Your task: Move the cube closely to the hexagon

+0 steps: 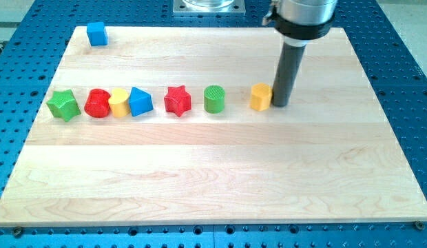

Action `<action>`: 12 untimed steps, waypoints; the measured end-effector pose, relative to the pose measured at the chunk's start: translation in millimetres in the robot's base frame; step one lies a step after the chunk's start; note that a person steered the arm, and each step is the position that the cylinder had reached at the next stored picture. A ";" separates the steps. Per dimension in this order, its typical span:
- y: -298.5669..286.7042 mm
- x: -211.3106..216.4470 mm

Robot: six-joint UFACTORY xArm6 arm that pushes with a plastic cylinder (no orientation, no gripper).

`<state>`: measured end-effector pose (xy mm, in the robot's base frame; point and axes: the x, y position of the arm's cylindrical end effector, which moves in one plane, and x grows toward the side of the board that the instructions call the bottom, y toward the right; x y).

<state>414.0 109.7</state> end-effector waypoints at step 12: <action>-304.6 -199.9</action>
<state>214.1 -194.9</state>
